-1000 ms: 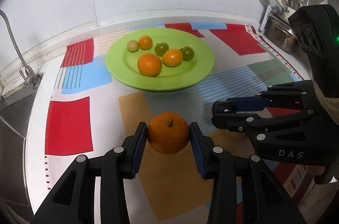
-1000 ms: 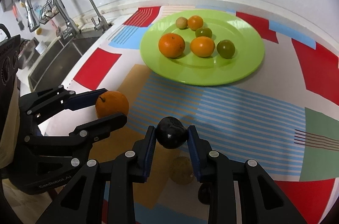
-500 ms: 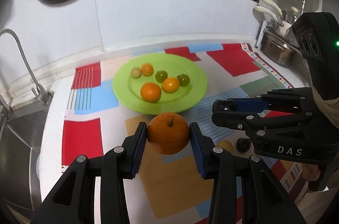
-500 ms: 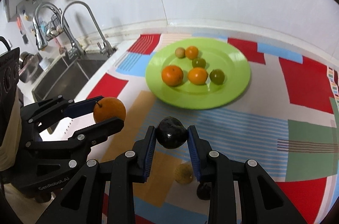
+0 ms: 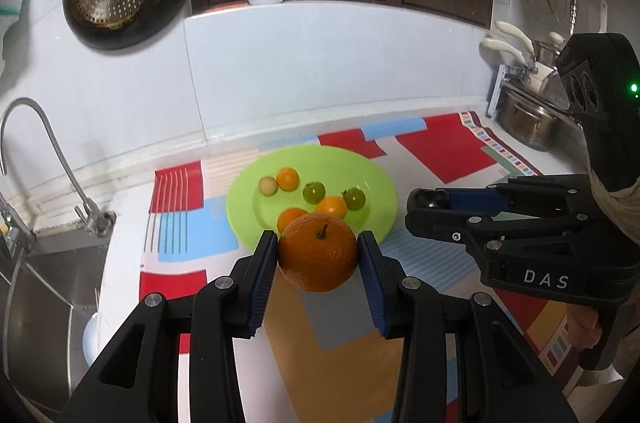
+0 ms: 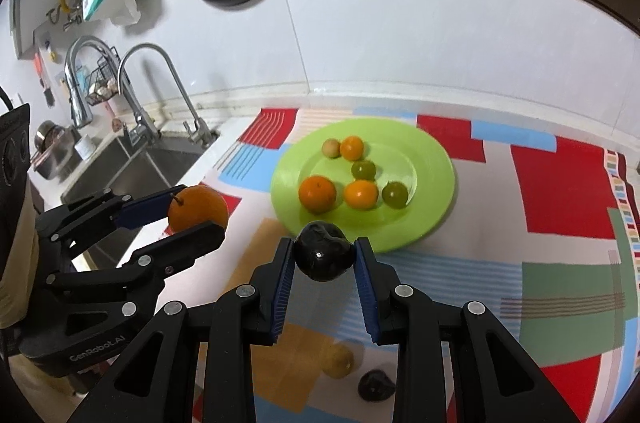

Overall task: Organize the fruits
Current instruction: 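Carry the orange and the dark plum over the green plate, then lower the orange and plum onto the plate and open both tools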

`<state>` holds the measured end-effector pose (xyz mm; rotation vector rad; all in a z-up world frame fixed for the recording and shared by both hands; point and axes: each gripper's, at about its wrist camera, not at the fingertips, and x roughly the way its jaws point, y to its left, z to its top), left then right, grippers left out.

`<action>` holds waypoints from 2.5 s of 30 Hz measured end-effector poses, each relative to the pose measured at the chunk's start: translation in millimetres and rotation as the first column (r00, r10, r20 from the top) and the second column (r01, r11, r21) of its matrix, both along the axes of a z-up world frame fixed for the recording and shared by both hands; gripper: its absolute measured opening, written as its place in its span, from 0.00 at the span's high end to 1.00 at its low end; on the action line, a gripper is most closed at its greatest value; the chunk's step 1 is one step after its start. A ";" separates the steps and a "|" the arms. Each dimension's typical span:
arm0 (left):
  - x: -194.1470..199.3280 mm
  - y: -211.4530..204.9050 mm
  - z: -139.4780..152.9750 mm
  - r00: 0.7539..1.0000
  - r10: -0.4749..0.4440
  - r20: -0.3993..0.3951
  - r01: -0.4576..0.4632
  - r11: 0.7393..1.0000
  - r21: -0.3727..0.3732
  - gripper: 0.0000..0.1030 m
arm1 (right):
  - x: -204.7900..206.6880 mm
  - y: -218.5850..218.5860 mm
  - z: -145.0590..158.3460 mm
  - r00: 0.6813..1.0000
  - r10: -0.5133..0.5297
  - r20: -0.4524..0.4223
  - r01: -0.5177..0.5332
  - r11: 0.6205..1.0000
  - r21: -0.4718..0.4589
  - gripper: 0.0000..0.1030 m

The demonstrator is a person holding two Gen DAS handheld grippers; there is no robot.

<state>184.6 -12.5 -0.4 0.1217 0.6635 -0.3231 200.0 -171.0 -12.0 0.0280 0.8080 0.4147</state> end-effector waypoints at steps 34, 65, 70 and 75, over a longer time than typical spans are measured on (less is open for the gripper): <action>93.4 2.4 5.5 0.998 0.056 0.014 -0.056 0.998 -0.013 0.61 | 85.2 -0.3 20.3 0.996 -0.032 0.089 0.032 0.999 0.004 0.70; 179.6 -5.9 -61.6 0.987 0.050 -0.152 -0.049 0.999 0.015 0.61 | 178.3 8.5 -49.9 0.997 -0.028 -0.075 0.026 0.999 -0.022 0.70; 183.9 -5.6 -66.1 0.985 0.053 -0.167 -0.051 0.999 0.017 0.61 | 182.9 7.7 -57.6 0.995 -0.032 -0.094 0.030 0.999 -0.023 0.69; 184.1 -4.3 -62.9 0.987 0.068 -0.143 -0.065 0.998 0.022 0.49 | 185.1 5.8 -60.2 0.994 -0.045 -0.098 0.042 0.999 -0.026 0.69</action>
